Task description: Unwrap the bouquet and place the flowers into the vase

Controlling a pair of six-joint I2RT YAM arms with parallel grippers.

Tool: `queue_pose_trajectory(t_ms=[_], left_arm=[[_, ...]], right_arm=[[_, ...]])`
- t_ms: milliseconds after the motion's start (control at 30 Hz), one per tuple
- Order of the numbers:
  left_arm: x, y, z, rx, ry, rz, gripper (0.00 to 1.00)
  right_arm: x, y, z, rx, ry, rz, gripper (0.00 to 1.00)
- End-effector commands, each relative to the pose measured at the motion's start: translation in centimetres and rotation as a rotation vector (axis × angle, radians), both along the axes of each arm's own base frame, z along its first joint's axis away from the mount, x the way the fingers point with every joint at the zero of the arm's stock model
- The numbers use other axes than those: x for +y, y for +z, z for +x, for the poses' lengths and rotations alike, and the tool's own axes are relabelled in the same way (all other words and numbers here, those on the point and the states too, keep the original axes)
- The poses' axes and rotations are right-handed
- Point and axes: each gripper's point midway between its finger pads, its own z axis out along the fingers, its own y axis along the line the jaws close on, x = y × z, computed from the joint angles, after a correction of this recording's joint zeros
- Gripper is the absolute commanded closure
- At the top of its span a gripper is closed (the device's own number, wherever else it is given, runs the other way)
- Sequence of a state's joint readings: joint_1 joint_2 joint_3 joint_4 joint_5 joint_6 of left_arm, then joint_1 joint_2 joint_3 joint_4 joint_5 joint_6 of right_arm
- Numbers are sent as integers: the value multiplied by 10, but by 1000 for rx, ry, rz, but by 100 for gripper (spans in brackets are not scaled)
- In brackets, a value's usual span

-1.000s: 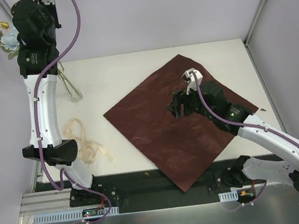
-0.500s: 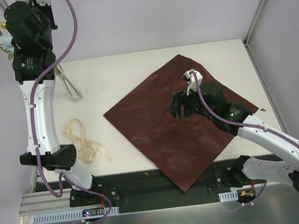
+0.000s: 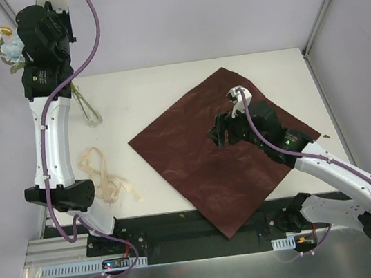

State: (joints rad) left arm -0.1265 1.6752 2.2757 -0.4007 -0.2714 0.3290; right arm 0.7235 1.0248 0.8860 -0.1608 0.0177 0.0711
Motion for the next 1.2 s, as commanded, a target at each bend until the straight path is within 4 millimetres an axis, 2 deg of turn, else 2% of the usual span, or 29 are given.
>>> queue_pose_trajectory(t_ms=[0,367,533,767,933,1167], left_arm=[[15,14,-7,-64,55,-54,100],[39,-26,6,-29,181,-155,100],[45,-37,7,-9,217,-164,100],[60,-67,8,37,293,-202,100],[65,-85,11,59,302,-241,100],[65,-124,17,133,321,-234,100]], right_arm=[[5,15,5,-28,-2,50,28],[2,8,4,-19,-6,40,28],[2,6,4,-15,-7,38,28],[3,3,6,-5,-11,33,28],[7,0,1,12,16,40,28],[7,-4,2,23,18,34,28]])
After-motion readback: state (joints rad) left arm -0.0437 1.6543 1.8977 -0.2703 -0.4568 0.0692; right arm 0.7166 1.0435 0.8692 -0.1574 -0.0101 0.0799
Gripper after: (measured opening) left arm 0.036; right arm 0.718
